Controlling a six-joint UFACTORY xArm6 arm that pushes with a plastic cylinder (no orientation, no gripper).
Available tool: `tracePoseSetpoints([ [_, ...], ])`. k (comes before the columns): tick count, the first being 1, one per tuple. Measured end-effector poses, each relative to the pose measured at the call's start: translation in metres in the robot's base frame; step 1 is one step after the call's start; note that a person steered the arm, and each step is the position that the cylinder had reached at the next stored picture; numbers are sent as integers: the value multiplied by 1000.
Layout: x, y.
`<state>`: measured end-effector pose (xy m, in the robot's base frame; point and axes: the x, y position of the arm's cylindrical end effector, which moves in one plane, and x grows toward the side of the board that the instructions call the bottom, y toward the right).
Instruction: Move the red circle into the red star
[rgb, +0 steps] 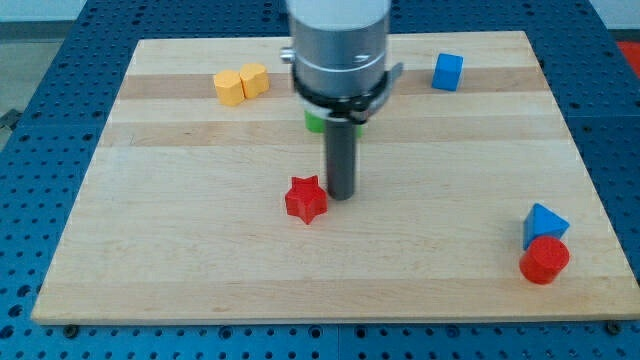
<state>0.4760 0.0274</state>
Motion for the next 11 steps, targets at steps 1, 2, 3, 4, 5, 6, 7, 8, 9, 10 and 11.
tracePoseSetpoints([
  [1, -14, 101],
  [2, -19, 215],
  [3, 2, 314],
  [4, 11, 318],
  [5, 62, 318],
  [6, 123, 317],
  [7, 132, 290],
  [8, 123, 254],
  [9, 105, 211],
  [10, 94, 155],
  [11, 94, 101],
])
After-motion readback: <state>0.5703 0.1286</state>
